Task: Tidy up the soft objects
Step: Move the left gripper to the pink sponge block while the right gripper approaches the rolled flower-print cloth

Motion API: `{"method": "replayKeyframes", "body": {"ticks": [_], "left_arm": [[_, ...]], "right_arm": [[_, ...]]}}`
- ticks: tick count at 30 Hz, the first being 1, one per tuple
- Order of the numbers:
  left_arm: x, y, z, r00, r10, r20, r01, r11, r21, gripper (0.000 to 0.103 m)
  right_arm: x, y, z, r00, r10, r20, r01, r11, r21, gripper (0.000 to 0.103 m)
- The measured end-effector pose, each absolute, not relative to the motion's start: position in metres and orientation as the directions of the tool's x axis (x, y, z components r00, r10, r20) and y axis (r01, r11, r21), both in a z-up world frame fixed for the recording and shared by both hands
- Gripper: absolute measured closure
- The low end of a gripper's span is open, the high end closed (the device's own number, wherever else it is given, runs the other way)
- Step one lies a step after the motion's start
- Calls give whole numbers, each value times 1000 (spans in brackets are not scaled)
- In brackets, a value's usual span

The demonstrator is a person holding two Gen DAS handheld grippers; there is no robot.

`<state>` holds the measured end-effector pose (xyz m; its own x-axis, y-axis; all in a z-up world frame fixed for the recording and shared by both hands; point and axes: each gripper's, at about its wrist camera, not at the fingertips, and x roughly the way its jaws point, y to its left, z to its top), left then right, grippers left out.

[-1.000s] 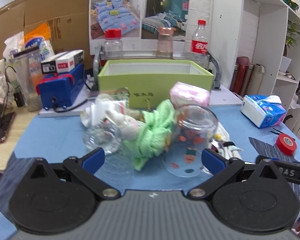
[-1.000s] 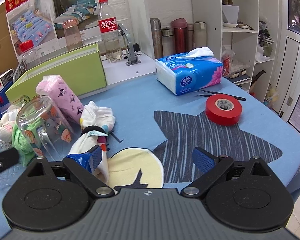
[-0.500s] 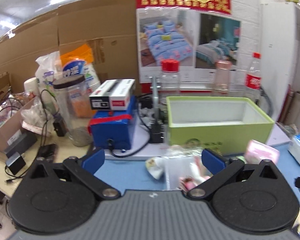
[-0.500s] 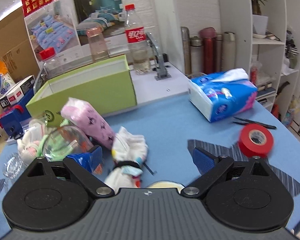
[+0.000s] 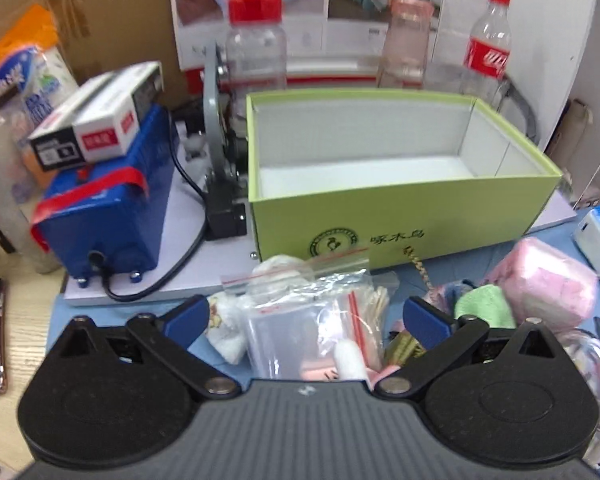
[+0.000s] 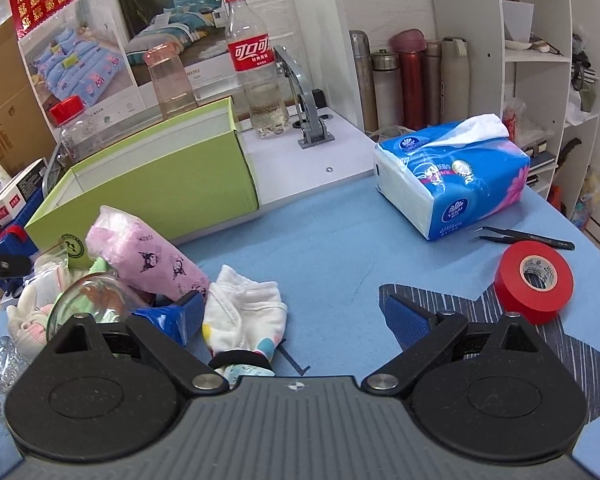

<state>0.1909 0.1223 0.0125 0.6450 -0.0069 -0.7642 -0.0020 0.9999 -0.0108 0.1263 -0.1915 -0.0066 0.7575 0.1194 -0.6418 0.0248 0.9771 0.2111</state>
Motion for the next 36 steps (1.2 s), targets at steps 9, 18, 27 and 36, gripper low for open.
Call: {"method": "replayKeyframes", "body": {"ticks": [9,18,27,36], "left_arm": [[180,183,-9,597,104,-795,-114,993,44,1],[117,252,-9,571,311,-759,-376,922,95,1],[110,219,5,651,156,-743,-303,951,-66,1],[104,219,8,653,169,-738,-327,942,-73,1]], "right_arm": [[135,-189,-9,745,120,-656,20,979,201,18],[122,-193,-13,741,125,-660,1,982,187,18],[94,-165,-18,701,174,-692,-153,984,92,19],[100,-233,-28,700,12,-714,72,994,87,18]]}}
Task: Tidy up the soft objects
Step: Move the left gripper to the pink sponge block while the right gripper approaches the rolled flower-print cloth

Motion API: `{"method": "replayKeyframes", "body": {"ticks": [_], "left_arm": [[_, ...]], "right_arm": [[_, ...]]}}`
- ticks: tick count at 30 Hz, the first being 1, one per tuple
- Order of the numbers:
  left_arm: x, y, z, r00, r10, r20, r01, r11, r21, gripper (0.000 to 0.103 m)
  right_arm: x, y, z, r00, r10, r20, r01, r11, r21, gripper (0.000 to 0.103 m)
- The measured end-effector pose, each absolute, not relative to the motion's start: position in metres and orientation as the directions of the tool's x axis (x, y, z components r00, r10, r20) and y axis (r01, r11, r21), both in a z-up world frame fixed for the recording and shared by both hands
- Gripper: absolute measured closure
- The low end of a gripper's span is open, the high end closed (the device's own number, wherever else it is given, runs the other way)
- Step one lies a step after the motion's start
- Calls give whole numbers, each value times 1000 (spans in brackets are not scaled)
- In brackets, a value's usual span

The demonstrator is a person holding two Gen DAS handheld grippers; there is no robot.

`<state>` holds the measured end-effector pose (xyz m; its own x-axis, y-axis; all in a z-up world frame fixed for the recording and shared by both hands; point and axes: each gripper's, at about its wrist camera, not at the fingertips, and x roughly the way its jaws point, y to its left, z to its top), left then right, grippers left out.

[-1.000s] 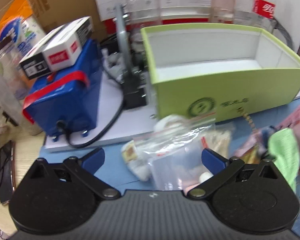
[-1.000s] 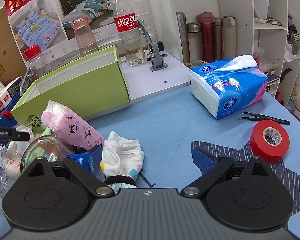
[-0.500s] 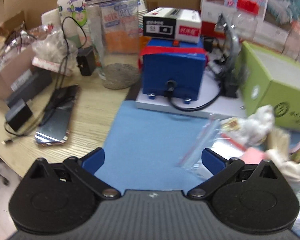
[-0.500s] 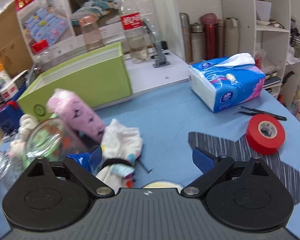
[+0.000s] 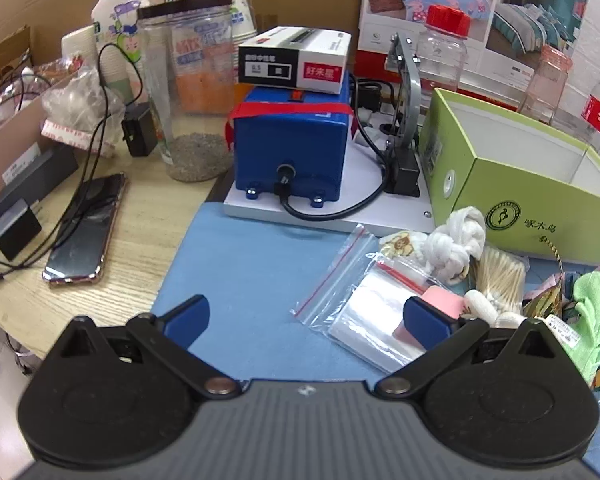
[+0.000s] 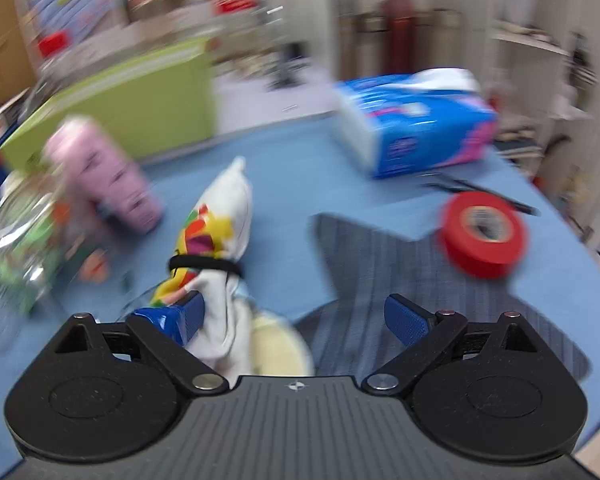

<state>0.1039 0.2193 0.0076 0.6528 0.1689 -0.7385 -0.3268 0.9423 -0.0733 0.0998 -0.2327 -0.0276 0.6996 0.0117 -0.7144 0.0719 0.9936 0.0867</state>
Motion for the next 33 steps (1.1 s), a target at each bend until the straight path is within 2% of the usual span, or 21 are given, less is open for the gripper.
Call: {"method": "replayKeyframes", "body": {"ticks": [2,5,8,12,15,23,26,27,30,33], "left_arm": [[107,219,5,651,124,-749,-311,944,-114,1],[112,212,-4,626,56,-778,-280,947,-157,1],[120,209,-13,614,43,-788,-288,942,-173,1],[137,207,-29,580,14,-814,-263,950,-171,1],[143,213,-34,588,-19,-809,-267,939,-216,1],[117,253,-34,578,143,-803,-394,911,-121,1],[98,271,-34,521,263,-812,-476,879,-20,1],[91,276,-32,519,270,-811,-484,875,-19,1],[76,281,-20,576,201,-793,-469,875,-119,1],[86,273,-10,621,158,-768,-431,887,-166,1]], "right_arm": [[94,-240,-19,743,-67,-666,146,987,63,18],[89,-239,-13,779,48,-625,74,983,168,18],[97,-225,-18,758,139,-638,13,973,228,18],[103,-216,-26,725,125,-677,24,978,206,18],[103,-221,-28,718,121,-685,51,973,226,18],[108,-222,-30,706,116,-698,71,970,232,18],[109,-222,-30,708,121,-696,64,970,233,18],[110,-221,-30,709,122,-695,63,970,234,18],[112,-220,-29,711,134,-690,57,967,247,18],[115,-218,-29,712,141,-688,53,966,252,18]]}}
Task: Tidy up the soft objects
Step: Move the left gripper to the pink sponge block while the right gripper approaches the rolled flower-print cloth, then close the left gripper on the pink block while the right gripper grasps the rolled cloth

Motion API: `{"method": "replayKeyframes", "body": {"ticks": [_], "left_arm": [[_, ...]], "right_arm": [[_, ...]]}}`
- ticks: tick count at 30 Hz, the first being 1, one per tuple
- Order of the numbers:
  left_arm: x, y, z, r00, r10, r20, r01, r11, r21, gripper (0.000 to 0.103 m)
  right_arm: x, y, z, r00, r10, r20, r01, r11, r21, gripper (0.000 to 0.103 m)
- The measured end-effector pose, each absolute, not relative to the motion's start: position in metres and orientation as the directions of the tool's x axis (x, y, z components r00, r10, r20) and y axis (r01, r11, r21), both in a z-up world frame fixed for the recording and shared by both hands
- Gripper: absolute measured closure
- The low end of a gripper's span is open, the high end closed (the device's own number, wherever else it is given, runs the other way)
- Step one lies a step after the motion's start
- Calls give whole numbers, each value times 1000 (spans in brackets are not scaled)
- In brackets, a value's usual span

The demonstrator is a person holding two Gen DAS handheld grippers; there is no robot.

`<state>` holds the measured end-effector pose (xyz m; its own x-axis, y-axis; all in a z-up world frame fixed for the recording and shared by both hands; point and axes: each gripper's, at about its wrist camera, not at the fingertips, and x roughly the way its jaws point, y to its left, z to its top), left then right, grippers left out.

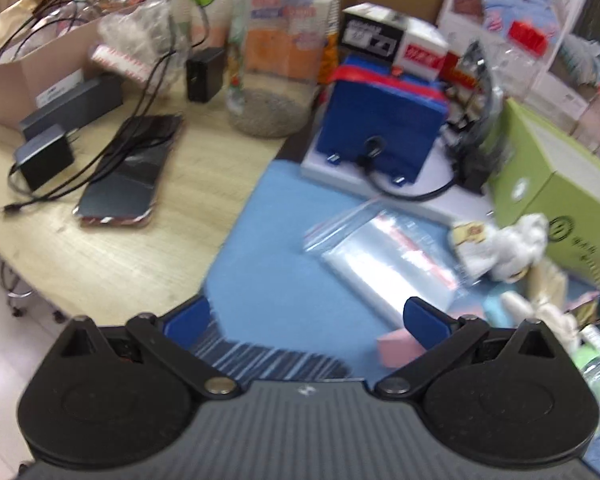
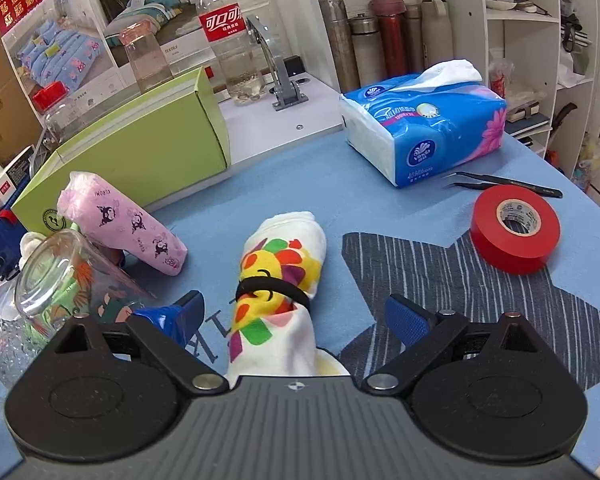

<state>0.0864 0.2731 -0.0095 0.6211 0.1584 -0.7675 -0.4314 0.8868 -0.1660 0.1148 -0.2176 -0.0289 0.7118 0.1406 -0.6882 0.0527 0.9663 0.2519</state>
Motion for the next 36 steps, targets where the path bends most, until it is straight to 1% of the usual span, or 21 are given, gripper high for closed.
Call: {"method": "replayKeyframes", "body": {"ticks": [2,4,6,8,13,17,19,25,30,35,36], "left_arm": [[101,266,-9,625,149,-767,-423,889,-173,1],[114,257,-12,616,118,-779,-398,900,-178,1],[119,251,-18,601,114,-791,-393,904,-168,1],[113,245,-23,592,101,-800,-373,914,-161,1],[82,241,-35,577,27,-816,-327,924,-200,1],[87,237,-37,576,48,-816,-355,914,-197,1],[92,234,-37,579,38,-814,-358,910,-211,1],[90,212,-44,555,149,-819,-328,943,-51,1],[63,215,-40,587,87,-805,-290,951,-109,1],[59,208,-42,610,98,-787,-268,959,-88,1],[62,208,-43,613,82,-786,-266,958,-107,1]], "right_arm": [[116,-216,-29,709,145,-690,51,966,255,18],[115,-213,-27,707,155,-690,40,965,257,18],[112,-212,-26,709,152,-689,39,967,253,18],[110,-212,-25,708,147,-691,37,969,244,18],[108,-221,-24,718,118,-686,46,975,216,18],[113,-226,-27,717,121,-686,60,971,233,18],[113,-224,-29,709,131,-692,56,969,241,18],[109,-224,-30,706,149,-693,46,966,255,18],[108,-227,-29,710,150,-688,46,965,257,18],[110,-223,-31,700,162,-696,20,969,245,18],[111,-222,-32,697,161,-698,18,970,241,18]]}}
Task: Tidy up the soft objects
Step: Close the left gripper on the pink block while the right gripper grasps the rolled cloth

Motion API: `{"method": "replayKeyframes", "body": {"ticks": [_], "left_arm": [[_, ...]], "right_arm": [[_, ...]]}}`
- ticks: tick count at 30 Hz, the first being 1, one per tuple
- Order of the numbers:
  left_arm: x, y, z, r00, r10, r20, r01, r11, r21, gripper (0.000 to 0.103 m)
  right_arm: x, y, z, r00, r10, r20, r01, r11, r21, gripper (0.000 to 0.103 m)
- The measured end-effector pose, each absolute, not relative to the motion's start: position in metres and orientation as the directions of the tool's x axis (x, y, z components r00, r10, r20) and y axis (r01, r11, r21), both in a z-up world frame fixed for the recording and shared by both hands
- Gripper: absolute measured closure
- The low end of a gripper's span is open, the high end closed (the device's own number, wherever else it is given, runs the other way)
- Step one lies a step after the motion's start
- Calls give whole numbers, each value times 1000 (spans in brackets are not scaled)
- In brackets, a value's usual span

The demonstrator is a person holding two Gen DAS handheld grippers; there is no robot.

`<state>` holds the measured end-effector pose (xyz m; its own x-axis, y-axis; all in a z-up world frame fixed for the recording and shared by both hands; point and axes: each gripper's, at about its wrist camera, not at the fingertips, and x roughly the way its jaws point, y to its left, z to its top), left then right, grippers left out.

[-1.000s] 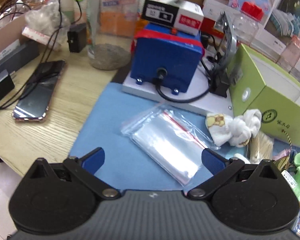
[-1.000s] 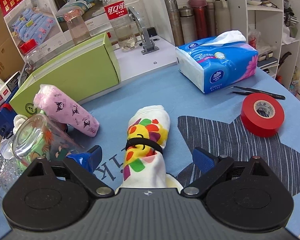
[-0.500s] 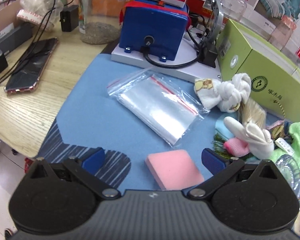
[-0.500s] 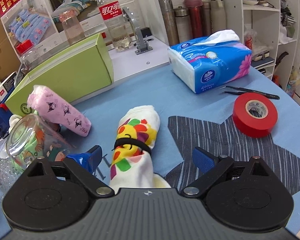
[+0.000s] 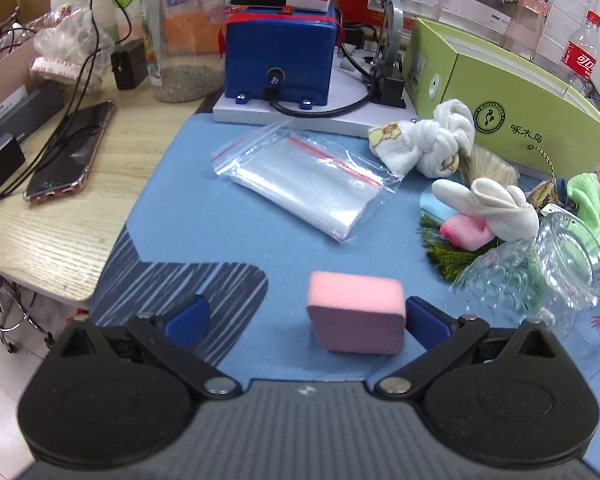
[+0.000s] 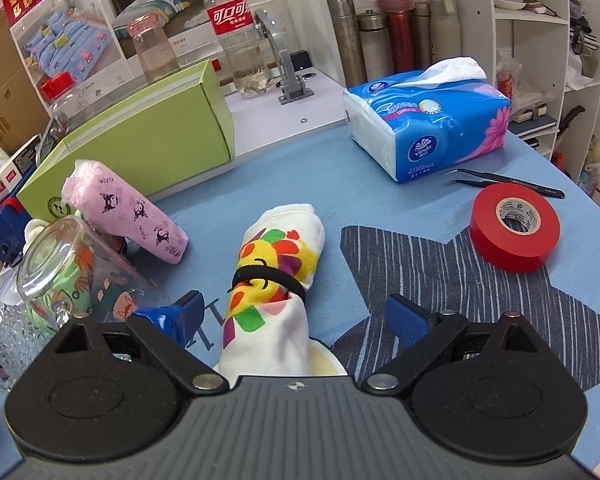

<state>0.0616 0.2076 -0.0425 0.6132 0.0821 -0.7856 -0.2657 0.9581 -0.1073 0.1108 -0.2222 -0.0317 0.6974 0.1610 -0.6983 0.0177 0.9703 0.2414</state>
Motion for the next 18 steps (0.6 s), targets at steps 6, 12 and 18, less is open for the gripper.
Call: {"method": "replayKeyframes", "body": {"ticks": [6,12,18], "left_arm": [[64,209,-42,641,60,-765,-252,958,-136,1],[51,207,-47,654,91,-751,-215,974,-69,1],[47,199,-50,692,57,-720,-144,988,-60,1]], "right_arm": [[113,-220,-36,681,157,-715,0,977,215,18],[121,-213,-45,667,144,-731,-31,986,166,18],[129,-193,-53,696,63,-715,-84,996,6,18]]}}
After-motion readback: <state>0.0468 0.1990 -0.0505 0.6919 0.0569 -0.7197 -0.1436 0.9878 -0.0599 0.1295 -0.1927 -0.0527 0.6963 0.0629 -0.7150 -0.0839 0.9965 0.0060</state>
